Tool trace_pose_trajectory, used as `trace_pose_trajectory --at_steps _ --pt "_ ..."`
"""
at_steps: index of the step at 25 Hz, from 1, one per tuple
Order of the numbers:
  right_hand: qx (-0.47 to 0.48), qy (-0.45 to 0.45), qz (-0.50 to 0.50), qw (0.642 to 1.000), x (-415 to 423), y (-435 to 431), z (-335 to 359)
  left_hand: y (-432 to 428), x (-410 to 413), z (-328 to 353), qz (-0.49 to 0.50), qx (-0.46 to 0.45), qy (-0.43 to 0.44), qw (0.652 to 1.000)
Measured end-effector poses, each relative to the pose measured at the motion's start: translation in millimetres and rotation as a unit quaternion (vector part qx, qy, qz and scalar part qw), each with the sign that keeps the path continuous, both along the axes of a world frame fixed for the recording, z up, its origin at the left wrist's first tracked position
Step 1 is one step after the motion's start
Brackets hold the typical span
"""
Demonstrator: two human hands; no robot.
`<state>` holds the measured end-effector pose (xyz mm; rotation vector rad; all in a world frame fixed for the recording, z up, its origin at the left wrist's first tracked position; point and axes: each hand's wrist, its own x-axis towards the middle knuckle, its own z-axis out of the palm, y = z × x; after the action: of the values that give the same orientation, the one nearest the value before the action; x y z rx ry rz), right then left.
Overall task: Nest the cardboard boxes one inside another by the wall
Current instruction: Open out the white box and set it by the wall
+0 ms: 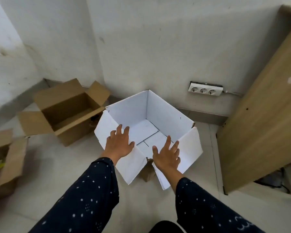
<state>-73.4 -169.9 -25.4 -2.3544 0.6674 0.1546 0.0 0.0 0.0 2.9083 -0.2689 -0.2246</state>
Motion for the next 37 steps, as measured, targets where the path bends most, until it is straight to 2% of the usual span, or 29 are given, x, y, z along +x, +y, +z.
trace_pose_trajectory --at_steps 4,8,11,15,16,18,21,23,24,26,28,32,37 --pt "0.022 -0.003 -0.061 0.998 24.7 0.8 -21.4 -9.3 33.0 -22.2 0.028 -0.016 0.029 0.999" --pt "0.046 0.001 -0.065 0.997 39.7 -39.7 -36.5 -7.2 43.3 -49.7 0.029 -0.052 0.041 0.997" --pt "0.032 -0.007 -0.021 0.999 58.5 -96.4 -35.3 -14.1 41.0 -63.9 -0.021 -0.080 -0.013 0.996" --pt "0.001 0.028 0.025 0.999 71.7 -158.3 -24.0 -33.7 40.3 -63.1 -0.103 -0.028 -0.089 0.990" --pt "-0.019 0.032 0.003 0.999 72.3 -159.1 -22.4 -32.6 44.2 -61.5 -0.093 -0.026 -0.116 0.989" --pt "-0.042 0.015 -0.058 0.997 68.3 -142.1 -24.0 -23.9 56.7 -58.5 -0.010 -0.046 -0.133 0.990" --pt "-0.023 -0.009 -0.085 0.996 56.7 -108.4 -35.1 -6.2 83.5 -54.4 0.148 -0.118 -0.044 0.981" --pt "0.001 -0.018 -0.089 0.996 56.4 -110.0 -42.8 -1.8 97.3 -53.1 0.192 -0.173 0.010 0.966" --pt "0.008 -0.020 -0.088 0.996 59.0 -118.5 -44.3 -2.7 100.9 -52.2 0.200 -0.171 0.009 0.965" --pt "-0.016 -0.011 -0.074 0.997 65.5 -145.3 -43.9 -8.4 106.3 -51.7 0.190 -0.103 -0.037 0.976" --pt "-0.056 0.003 -0.051 0.997 72.0 -183.6 -41.6 -19.1 110.3 -53.8 0.155 -0.075 -0.033 0.985" --pt "-0.092 0.067 -0.032 0.993 76.7 -255.3 -31.9 -60.7 110.3 -65.9 0.105 -0.183 0.090 0.973" --pt "-0.105 0.114 -0.047 0.987 73.1 -280.2 -35.6 -98.2 116.8 -75.2 0.097 -0.199 0.099 0.970"
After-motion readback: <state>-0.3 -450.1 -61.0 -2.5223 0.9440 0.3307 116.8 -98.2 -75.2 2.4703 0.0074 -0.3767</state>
